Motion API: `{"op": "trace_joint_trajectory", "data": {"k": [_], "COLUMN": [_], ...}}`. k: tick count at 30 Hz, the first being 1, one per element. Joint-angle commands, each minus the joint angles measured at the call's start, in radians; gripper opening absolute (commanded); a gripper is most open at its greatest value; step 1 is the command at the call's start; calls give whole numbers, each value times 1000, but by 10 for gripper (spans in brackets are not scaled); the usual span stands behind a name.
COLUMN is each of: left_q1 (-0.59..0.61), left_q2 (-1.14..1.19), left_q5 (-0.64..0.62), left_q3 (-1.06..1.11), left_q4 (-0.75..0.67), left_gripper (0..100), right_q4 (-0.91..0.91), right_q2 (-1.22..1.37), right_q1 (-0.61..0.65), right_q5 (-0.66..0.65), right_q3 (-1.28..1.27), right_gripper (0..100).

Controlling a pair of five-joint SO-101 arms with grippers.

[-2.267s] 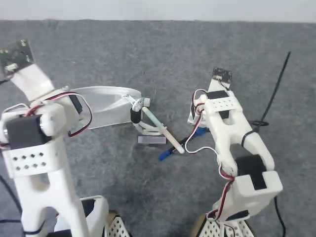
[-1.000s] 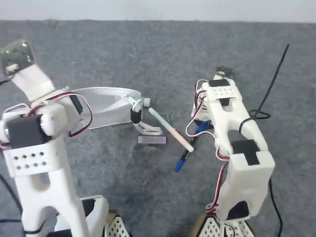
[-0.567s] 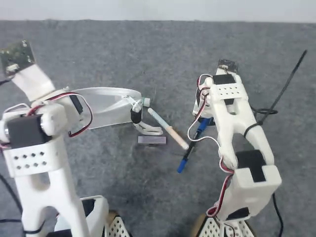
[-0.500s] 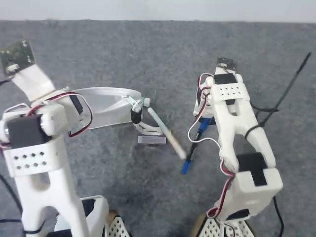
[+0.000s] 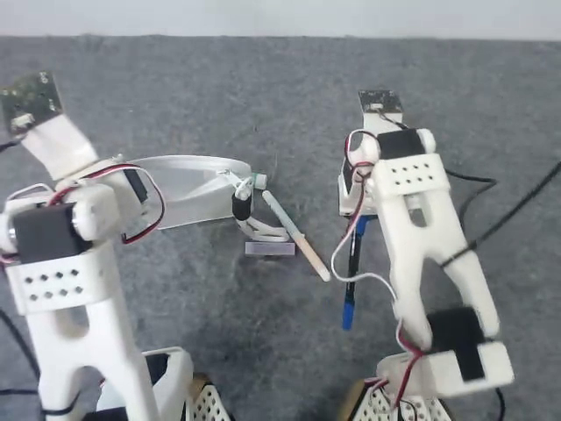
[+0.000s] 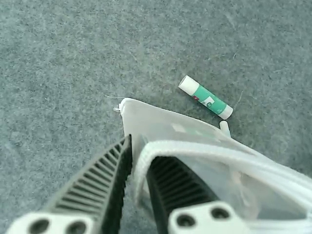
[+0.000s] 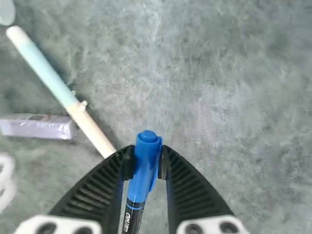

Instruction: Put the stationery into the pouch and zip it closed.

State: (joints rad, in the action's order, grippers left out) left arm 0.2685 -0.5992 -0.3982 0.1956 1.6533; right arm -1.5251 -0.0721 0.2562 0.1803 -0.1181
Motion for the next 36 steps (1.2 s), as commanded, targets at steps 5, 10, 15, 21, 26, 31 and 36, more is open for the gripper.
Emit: {"op": "trace_joint_trajectory", "data": {"k": [5,10,15,21,26,31,36], "left_q1": [2,2,0,0,0,0,0], "left_q2": [15,15,15,15,15,15,15], "left_q5": [-12,-12,-12,-12,-12,-12,-12], "left_q3": [10,10,10,10,10,10,10], "left_q4": [-8,-8,-8,-8,-8,-8,-8], "left_gripper": [11,11,11,11,11,11,11], "right_q4": [-51,-47,-28,67,139,194,254], "right_q2": [-263,-367,-479,-616,-674,-708,-730], "right_q1": [10,44,130,234,300,380,455], "right_q5": [-11,-8,-8,-6,97,146,146], "right_q3": [41,43,51,49,48,48,44], "right_gripper": [7,7,7,7,7,7,7]}}
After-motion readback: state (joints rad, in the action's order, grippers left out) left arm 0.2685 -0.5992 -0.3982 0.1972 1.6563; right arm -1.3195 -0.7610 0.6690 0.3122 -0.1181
